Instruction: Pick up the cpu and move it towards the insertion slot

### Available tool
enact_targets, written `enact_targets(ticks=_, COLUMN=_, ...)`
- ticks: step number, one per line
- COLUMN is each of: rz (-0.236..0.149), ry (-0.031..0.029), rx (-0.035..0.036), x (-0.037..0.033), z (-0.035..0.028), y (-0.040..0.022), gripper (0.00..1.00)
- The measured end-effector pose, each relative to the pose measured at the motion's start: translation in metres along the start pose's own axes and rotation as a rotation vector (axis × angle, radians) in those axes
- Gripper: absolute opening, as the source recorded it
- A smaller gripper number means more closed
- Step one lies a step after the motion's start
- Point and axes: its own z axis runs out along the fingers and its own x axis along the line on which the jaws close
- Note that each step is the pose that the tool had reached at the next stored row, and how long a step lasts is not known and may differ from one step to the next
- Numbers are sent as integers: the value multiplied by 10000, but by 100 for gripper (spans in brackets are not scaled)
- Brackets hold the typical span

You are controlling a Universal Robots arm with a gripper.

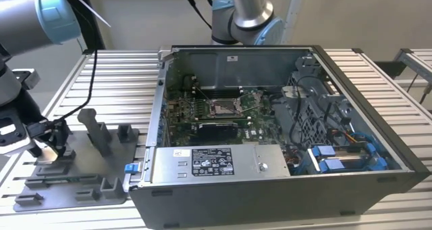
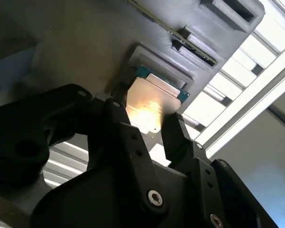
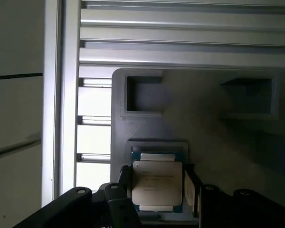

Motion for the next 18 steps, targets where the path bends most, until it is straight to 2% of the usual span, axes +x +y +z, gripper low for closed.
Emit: enact_targets(ticks=18, rz=1, ry=11, rx=-1, x=2, z=-816, y=32, gripper=0)
